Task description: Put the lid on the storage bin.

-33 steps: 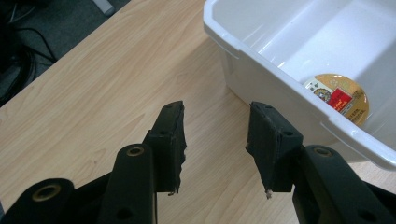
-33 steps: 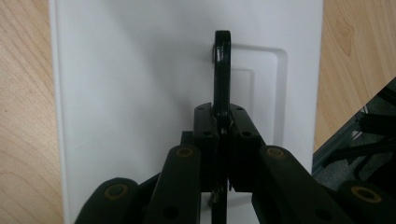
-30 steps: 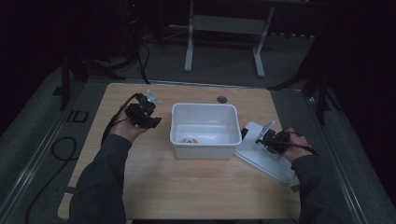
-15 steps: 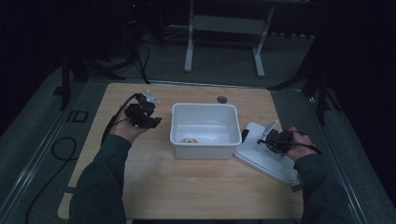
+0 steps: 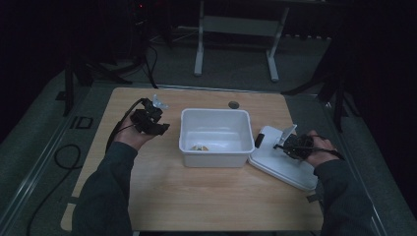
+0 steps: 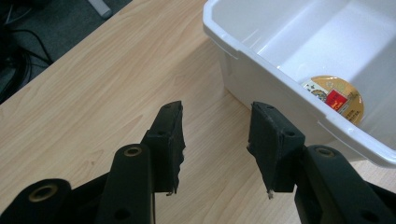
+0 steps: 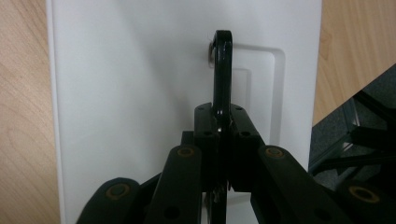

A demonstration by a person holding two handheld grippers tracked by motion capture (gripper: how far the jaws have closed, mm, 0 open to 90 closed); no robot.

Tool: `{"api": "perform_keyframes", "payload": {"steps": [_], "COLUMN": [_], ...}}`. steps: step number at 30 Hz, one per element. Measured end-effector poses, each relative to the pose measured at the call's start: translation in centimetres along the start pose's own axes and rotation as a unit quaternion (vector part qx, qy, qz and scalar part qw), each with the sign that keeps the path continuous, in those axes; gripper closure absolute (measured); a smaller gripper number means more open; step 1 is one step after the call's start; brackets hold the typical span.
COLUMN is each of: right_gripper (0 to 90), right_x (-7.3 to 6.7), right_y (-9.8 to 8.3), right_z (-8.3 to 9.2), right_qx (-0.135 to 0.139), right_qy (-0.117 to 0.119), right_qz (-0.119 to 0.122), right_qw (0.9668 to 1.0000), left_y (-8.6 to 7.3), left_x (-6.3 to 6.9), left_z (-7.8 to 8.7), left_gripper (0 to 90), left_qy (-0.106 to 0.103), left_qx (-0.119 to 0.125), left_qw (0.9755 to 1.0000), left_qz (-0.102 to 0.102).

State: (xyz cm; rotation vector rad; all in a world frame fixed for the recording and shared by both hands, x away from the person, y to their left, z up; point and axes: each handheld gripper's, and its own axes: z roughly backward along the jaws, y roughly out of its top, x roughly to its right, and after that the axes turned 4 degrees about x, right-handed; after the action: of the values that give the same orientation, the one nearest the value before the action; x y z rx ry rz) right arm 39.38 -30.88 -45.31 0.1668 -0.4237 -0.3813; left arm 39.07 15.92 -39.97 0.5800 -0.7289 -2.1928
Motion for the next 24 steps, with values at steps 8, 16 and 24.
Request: {"api": "perform_keyframes", "payload": {"steps": [8,16,24], "right_gripper": [84.4,84.4,84.4], "right_x": [0.3,0.6,0.9], "right_y": [-0.1,-0.2,-0.3], "right_z": [0.9,1.5,2.6], "right_qx": [0.003,0.005,0.009], "right_qy": [-0.004,-0.008,-0.009], "right_qz": [0.008,0.011,0.017], "right_qw": [1.0000,0.9999,0.9998], "left_y": [-0.1,0.0,0.0], "left_x": [-0.1,-0.1,-0.1], "left_z": [0.0,0.0,0.0], "left_gripper": [54.8,54.8,54.7], "left_qy": [-0.002,-0.003,-0.003], "left_qx": [0.000,0.001,0.000], "left_qw": [1.0000,1.0000,1.0000], "left_qz": [0.001,0.002,0.002]}}
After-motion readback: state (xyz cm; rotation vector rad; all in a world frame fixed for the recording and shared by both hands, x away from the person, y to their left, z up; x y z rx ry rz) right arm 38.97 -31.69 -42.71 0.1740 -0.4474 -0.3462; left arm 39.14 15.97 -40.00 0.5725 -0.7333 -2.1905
